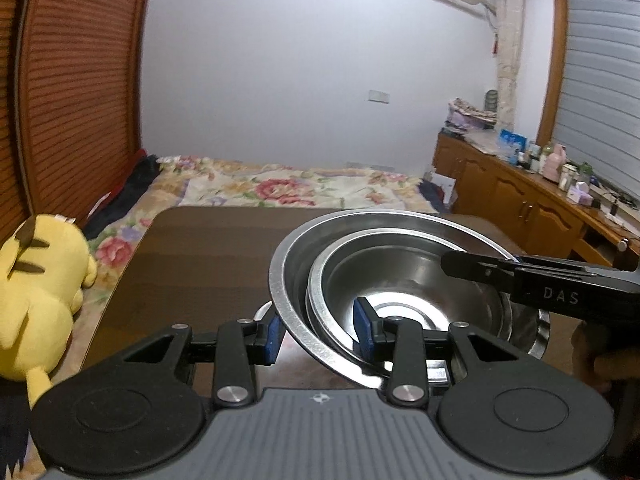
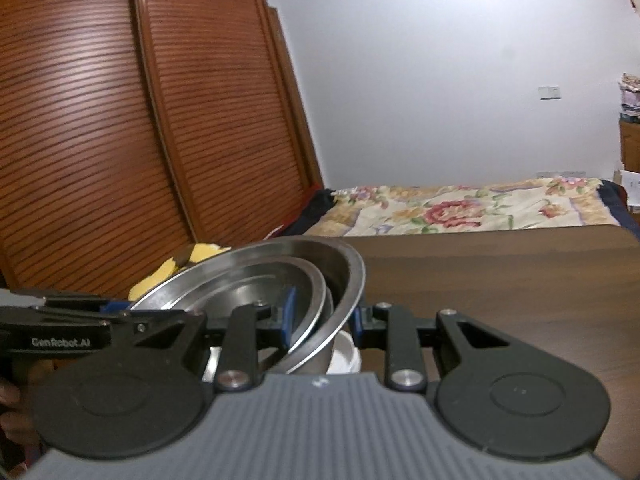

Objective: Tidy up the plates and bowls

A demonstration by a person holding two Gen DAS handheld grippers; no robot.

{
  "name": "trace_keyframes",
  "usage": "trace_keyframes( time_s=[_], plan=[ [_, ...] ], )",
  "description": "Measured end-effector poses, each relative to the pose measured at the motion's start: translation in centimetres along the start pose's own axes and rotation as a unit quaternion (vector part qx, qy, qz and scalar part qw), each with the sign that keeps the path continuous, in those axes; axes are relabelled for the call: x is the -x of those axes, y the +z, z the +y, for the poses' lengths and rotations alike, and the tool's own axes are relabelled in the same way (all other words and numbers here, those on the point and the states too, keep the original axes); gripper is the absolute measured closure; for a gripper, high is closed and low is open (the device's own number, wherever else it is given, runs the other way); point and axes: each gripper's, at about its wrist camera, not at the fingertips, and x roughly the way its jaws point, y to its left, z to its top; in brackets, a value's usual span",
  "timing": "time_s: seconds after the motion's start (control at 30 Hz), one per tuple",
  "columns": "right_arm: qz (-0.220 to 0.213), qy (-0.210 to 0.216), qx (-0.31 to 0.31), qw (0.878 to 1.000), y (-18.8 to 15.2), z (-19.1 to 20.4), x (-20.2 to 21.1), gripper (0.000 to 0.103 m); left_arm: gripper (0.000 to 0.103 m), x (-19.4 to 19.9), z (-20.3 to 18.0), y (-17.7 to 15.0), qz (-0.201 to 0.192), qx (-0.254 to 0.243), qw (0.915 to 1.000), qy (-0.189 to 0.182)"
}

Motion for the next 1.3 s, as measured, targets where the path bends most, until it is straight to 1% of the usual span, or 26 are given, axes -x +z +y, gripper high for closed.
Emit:
trace_keyframes(
  time_s=[0.1,0.33,0.53,0.63,0.83,1.03,1.23,1.27,1.3],
  plan=[
    [0.011,0.005,0.008,1.000,-0.3,0.7,-0.9,0.074,0.064,-0.3,0.7,-0.3,0.005,0.006,0.9999,0.011],
    [0.031,0.006,0.019,0.999,-1.1,1.3,-2.1,0.074,0.064,-1.1,1.5,-0.9,0.008,0.011,0.9997,0.019],
    [0.045,-0.003,0.020,0.999,-1.8,1.2,-2.8,0.074,0.064,-2.6,1.9,-1.7,0.022,0.016,0.9995,0.017],
    [0.050,-0.006,0.026,0.998,-2.1,1.2,-3.0,0.073,0.064,-3.0,1.8,-2.0,0.019,0.010,0.9996,0.018],
    [0.054,-0.011,0.027,0.998,-2.2,1.1,-3.2,0.073,0.064,-3.5,1.9,-2.4,0.025,0.011,0.9995,0.017],
    [0.060,-0.012,0.030,0.998,-2.5,1.0,-3.5,0.073,0.064,-3.4,1.4,-2.4,0.018,0.004,0.9996,0.022],
    [0.063,-0.005,0.041,0.997,-2.4,0.9,-3.6,0.070,0.065,-3.4,0.9,-2.8,0.014,-0.006,0.9995,0.028],
    [0.063,-0.003,0.042,0.997,-2.5,0.9,-3.6,0.068,0.067,-3.4,0.9,-2.8,0.015,-0.007,0.9994,0.030],
    [0.062,-0.004,0.043,0.997,-2.5,0.9,-3.5,0.063,0.068,-3.4,0.8,-2.7,0.015,-0.009,0.9993,0.034]
  ],
)
